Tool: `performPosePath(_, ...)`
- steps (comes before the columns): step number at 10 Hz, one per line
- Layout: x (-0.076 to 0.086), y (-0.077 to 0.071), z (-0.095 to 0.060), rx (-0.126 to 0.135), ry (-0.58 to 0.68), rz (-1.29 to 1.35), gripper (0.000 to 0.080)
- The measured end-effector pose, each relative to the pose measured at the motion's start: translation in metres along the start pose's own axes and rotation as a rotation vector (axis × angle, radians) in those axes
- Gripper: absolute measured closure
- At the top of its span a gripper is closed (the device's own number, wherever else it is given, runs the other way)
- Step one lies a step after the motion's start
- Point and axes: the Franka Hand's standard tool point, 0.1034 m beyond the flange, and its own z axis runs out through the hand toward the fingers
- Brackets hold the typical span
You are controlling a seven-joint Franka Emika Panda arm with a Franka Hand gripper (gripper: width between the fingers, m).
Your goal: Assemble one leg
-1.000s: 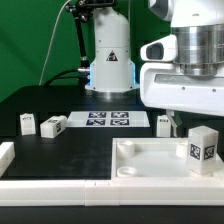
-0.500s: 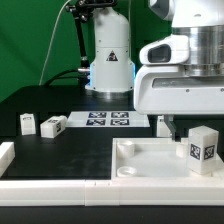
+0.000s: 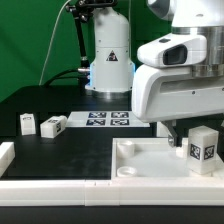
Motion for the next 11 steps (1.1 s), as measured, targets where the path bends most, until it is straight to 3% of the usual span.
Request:
performPosePath(1, -0.0001, -0.0002, 0.0001, 0.0, 0.0, 0.014, 0.0151)
performPosePath(3, -0.0002, -0.0001, 0.0002, 0.001, 0.0, 0.015, 0.0396)
performPosePath(4, -0.0002, -0.0003, 0.0003, 0.001, 0.0, 0.042, 0.0396)
performPosePath(5, -0.0004, -0.0001, 0.0004, 0.001, -0.001, 0.041, 0.0509)
performPosePath(6, -0.0007, -0.0002, 0.0011, 0.001, 0.0, 0.046, 0.0509)
performPosePath(11, -0.0035, -0.0074, 0.003, 0.01, 0.049, 0.842, 0.0508)
